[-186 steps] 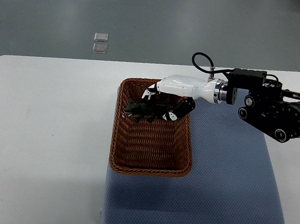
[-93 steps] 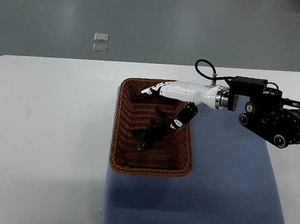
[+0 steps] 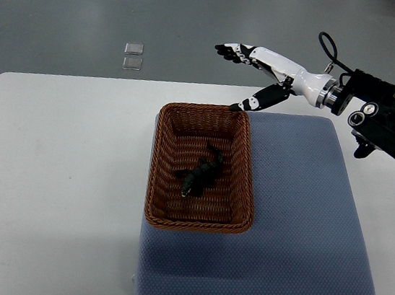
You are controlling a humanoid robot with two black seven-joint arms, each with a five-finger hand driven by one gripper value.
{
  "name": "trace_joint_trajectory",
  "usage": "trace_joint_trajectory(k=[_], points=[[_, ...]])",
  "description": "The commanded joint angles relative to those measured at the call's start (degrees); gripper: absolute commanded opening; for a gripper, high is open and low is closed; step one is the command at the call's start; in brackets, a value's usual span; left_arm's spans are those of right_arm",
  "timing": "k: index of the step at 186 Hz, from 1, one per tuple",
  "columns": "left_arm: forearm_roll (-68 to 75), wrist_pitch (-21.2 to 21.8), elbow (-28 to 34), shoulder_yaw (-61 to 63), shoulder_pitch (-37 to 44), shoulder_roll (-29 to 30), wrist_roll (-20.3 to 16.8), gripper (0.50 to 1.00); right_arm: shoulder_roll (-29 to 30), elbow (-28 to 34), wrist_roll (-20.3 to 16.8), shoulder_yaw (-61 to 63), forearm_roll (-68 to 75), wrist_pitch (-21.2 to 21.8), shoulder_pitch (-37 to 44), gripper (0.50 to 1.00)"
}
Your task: Place crocodile in brown basket with right hand
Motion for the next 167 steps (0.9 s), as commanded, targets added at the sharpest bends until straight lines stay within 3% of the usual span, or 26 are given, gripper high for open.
trace_joint_trajectory(k=[1, 34, 84, 123, 167], points=[[0.0, 0.0, 0.0, 0.0, 0.0, 0.0, 0.0, 1.0, -0.9, -2.1, -3.0, 0.2, 12.7, 1.3, -1.4, 0.928], [0.0, 0.0, 0.0, 0.0, 0.0, 0.0, 0.0, 1.0, -1.1, -7.1, -7.7, 0.1, 31.5, 2.4, -3.6, 0.926], [0.0, 0.0, 0.0, 0.0, 0.0, 0.0, 0.0, 1.0, -1.1, -11.0, -19.8, -0.2, 54.9, 9.3, -6.6, 0.926], [0.0, 0.0, 0.0, 0.0, 0.0, 0.0, 0.0, 1.0, -0.9, -11.0, -22.6, -0.2, 60.3, 9.4, -7.4, 0.93], [0.0, 0.0, 0.0, 0.0, 0.0, 0.0, 0.0, 1.0, 0.0, -11.0, -22.1, 0.2, 60.9, 8.8, -8.3, 0.932]])
